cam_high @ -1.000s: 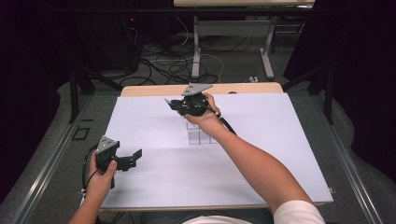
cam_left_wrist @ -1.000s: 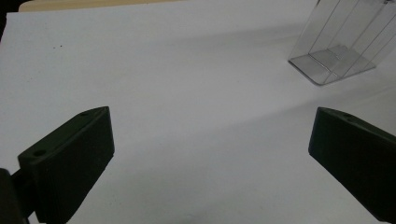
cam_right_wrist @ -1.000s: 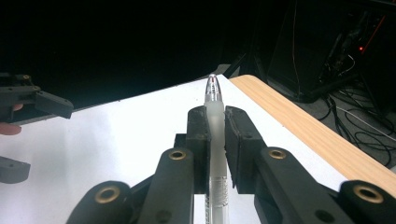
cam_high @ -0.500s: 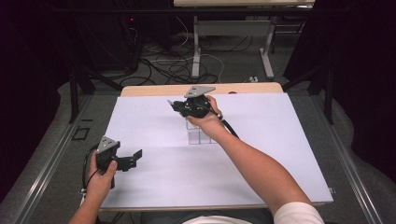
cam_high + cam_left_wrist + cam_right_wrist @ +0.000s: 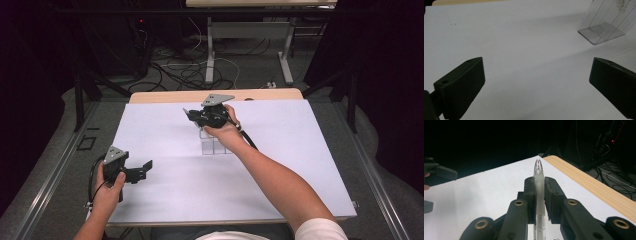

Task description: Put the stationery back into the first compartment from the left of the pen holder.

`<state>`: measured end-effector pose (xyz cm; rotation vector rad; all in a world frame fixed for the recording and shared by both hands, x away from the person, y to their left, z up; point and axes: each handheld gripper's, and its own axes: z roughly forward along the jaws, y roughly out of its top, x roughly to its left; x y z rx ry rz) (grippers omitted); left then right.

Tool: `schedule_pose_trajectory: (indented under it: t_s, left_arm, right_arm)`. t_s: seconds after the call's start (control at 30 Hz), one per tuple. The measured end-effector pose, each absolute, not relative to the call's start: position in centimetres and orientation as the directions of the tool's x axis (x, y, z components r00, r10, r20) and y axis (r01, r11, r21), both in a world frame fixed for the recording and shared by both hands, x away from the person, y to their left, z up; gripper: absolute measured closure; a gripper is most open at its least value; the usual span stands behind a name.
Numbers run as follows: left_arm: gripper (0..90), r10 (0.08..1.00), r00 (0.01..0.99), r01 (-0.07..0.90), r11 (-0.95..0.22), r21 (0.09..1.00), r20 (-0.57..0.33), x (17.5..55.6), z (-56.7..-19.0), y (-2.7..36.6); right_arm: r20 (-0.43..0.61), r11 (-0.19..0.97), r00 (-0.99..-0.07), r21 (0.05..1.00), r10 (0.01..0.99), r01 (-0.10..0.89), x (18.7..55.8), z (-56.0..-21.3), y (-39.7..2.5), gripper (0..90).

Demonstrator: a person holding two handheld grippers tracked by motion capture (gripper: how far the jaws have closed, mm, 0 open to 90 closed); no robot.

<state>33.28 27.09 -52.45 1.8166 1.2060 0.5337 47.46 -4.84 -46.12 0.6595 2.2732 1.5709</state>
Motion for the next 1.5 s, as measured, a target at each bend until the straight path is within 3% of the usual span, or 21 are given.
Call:
schedule_pose_trajectory:
  t_s: [0.33,0.53,0.73,0.8,0.9,1.27,1.5]
  left_arm:
    - [0.3,0.892,0.439,0.522,-0.156,0.838,-0.107,33.3,-52.5,27.1]
    - [0.3,0.892,0.438,0.522,-0.155,0.839,-0.108,33.3,-52.5,27.1]
    - [0.3,0.891,0.441,0.521,-0.159,0.838,-0.105,33.3,-52.5,27.0]
    - [0.3,0.891,0.441,0.521,-0.159,0.839,-0.105,33.3,-52.5,27.1]
    - [0.3,0.893,0.438,0.520,-0.159,0.839,-0.102,33.4,-52.5,27.1]
    - [0.3,0.889,0.445,0.526,-0.165,0.834,-0.105,33.9,-52.7,26.6]
    - [0.3,0.885,0.454,0.528,-0.170,0.832,-0.107,34.2,-52.8,26.3]
  right_arm:
    - [0.025,0.285,-0.845,0.935,0.534,0.209,47.4,-46.3,-5.1,80.0]
    - [0.040,0.279,-0.841,0.934,0.539,0.224,47.3,-46.2,-5.5,75.1]
    - [0.034,0.278,-0.838,0.935,0.545,0.219,47.0,-46.0,-5.8,64.5]
    - [0.030,0.282,-0.831,0.933,0.556,0.222,46.9,-45.9,-5.9,53.0]
    - [0.027,0.292,-0.829,0.929,0.559,0.227,46.8,-46.2,-5.9,44.5]
    - [0.009,0.309,-0.806,0.921,0.592,0.237,46.7,-46.9,-7.5,39.5]
    - [0.076,0.265,-0.759,0.911,0.647,0.317,46.4,-46.9,-9.4,28.4]
